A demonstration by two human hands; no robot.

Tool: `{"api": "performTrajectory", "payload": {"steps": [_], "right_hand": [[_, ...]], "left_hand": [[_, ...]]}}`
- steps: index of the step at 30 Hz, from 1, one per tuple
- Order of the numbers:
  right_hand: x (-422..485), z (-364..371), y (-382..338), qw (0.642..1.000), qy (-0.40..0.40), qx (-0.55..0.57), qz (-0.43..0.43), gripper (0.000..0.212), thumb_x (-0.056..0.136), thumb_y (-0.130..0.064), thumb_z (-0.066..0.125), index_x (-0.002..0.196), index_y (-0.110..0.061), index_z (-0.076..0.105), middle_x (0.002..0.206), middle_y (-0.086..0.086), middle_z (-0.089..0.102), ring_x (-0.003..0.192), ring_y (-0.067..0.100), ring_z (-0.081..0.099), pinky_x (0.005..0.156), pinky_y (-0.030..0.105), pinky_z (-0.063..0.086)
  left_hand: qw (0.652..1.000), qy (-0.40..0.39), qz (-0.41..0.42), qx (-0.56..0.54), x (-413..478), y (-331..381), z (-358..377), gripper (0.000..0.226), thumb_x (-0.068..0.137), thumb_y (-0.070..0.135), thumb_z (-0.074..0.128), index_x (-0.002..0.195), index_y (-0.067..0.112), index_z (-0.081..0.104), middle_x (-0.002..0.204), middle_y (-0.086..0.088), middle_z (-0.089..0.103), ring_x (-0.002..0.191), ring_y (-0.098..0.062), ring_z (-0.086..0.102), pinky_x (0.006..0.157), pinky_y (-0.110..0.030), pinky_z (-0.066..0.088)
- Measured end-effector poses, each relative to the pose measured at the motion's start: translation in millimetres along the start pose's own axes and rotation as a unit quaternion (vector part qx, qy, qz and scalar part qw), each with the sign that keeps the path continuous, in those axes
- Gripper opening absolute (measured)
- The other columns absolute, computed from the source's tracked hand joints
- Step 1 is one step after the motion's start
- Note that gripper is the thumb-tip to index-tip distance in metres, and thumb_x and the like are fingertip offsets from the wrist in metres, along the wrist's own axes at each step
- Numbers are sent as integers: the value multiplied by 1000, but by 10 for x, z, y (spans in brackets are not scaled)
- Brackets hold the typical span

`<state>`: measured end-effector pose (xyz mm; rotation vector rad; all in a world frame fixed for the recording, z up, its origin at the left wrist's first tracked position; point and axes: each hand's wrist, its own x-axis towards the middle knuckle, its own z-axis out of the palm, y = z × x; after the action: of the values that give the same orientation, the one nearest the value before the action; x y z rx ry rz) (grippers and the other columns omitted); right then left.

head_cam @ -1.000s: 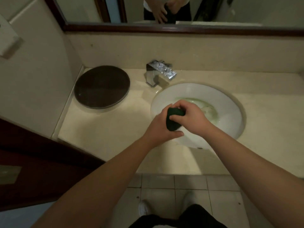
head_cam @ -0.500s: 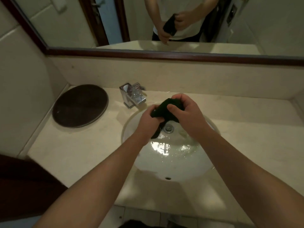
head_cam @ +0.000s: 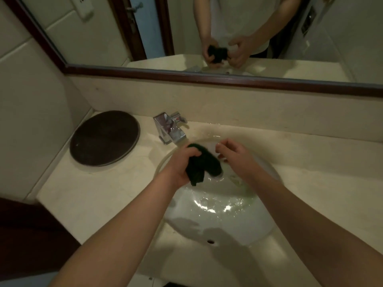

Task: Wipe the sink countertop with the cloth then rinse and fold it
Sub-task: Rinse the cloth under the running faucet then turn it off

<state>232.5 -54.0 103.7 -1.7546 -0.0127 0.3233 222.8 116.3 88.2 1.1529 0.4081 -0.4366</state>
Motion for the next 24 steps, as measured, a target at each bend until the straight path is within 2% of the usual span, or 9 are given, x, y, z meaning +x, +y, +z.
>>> {"api": "performTrajectory", "payload": {"steps": [2,5,9,12,13,16,20,22,24], "right_hand": [[212,116,-26,999,19,-30,34,15,93,-33,56,92,-19,61,90,-1,63,76,12,60,74,30,46],[532,347,-99,996,-4,-58,74,26,95,-37,53,106,-14,60,98,3,66,76,11,62,71,29,48],[999,638,-188,994,28,-57,91,27,94,-34,52,109,-12,53,96,6,65,69,13,61,67,31,48],[1407,798,-249,991,29,-101,87,40,92,-36,55,120,-8,52,100,8,67,72,19,66,59,28,48],[1526,833,-257,987,30,-135,80,43,91,-37,56,123,-8,52,105,11,67,79,23,68,60,30,50],[1776,875,-210,954,8,-300,20,39,93,-32,53,121,-5,60,106,19,69,96,35,67,83,41,54],[1864,843,-142,873,-13,-479,-97,32,98,-22,43,108,-8,69,94,20,69,89,39,62,69,35,42],[1910,821,-119,867,-7,-485,-111,32,99,-21,42,113,-10,68,100,20,69,93,39,62,70,35,42],[1931,806,-103,871,-9,-478,-115,32,99,-19,41,116,-11,67,103,20,69,95,39,61,70,34,39]], "left_hand": [[998,47,-16,-48,76,-95,-248,49,73,2,50,122,-1,55,121,-26,60,108,-36,63,82,-44,56],[991,100,-30,-87,170,-158,-513,48,69,-8,43,113,4,57,108,-22,62,98,-32,65,78,-44,55],[985,130,-87,-71,309,-194,-667,49,61,0,53,109,1,59,106,-20,61,96,-35,61,72,-42,54],[982,147,-106,-61,514,-203,-744,44,67,7,63,110,1,63,111,-22,65,102,-37,63,83,-45,55],[982,148,-105,-58,581,-189,-751,38,71,9,66,108,3,65,110,-22,66,101,-37,64,85,-45,55],[982,143,-103,-73,796,-180,-777,28,76,17,70,100,4,68,102,-22,68,96,-37,66,88,-46,54],[982,125,-91,-105,998,-161,-768,19,84,15,62,98,1,64,91,-19,64,87,-34,62,77,-38,51],[983,124,-94,-97,1067,-149,-753,21,85,21,58,96,3,62,87,-18,62,78,-32,61,65,-35,50],[983,123,-104,-93,1112,-147,-741,16,92,20,50,92,9,62,84,-11,64,72,-26,62,64,-33,52]]}}
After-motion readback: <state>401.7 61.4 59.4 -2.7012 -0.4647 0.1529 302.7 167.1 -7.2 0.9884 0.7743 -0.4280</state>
